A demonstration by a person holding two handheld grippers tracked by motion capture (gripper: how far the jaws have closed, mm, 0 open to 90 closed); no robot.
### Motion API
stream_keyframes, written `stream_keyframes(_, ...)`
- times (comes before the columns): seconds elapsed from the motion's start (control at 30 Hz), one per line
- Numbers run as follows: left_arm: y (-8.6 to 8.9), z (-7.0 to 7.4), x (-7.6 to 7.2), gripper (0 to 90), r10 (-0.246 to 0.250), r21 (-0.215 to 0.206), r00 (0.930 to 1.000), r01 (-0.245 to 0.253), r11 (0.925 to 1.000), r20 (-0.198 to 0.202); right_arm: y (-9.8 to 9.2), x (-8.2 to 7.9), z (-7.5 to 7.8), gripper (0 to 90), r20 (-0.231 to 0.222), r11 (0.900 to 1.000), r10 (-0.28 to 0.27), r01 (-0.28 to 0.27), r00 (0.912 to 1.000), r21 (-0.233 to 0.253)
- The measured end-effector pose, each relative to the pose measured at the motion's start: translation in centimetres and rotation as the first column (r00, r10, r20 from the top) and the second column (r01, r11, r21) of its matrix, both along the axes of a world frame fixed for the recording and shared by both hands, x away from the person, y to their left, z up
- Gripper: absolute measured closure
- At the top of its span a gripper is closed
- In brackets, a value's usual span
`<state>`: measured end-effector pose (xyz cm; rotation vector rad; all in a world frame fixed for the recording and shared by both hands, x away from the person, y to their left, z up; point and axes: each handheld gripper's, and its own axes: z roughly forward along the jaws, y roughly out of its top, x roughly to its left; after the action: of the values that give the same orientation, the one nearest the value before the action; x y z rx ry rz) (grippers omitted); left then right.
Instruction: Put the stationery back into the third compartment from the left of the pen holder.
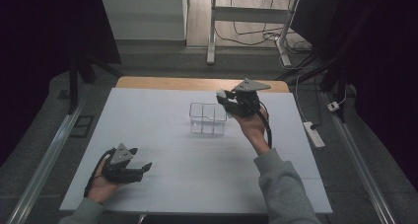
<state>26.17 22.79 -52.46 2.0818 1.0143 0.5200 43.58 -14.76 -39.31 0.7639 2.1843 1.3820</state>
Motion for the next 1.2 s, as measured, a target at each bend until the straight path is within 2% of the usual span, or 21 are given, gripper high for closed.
stream_keyframes(0.3, 0.0, 0.0, 0.0, 23.3, -0.001, 0.000, 1.0000, 0.001, 1.0000, 0.000, 0.4, 1.5, -0.7, 64.1, -0.006, 1.000, -0.021, 0.021, 0.9998, 0.006)
stream_keyframes(0.63, 0.1, 0.0, 0.1, 23.3, -0.002, 0.000, 1.0000, 0.002, 1.0000, 0.000, 1.4, 2.7, -2.2, 64.1, -0.021, 1.000, -0.024, 0.024, 0.9995, 0.015)
stream_keyframes(0.7, 0.1, -0.1, 0.1, 23.3, -0.002, 0.002, 1.0000, 0.002, 1.0000, -0.001, 1.6, 2.9, -2.5, 64.1, -0.033, 0.999, -0.021, 0.022, 0.9992, 0.030)
stream_keyframes(1.2, 0.1, -0.1, 0.1, 23.3, -0.001, 0.004, 1.0000, 0.001, 1.0000, -0.003, 1.6, 3.2, -3.0, 63.9, -0.036, 0.999, -0.022, 0.023, 0.9991, 0.044)
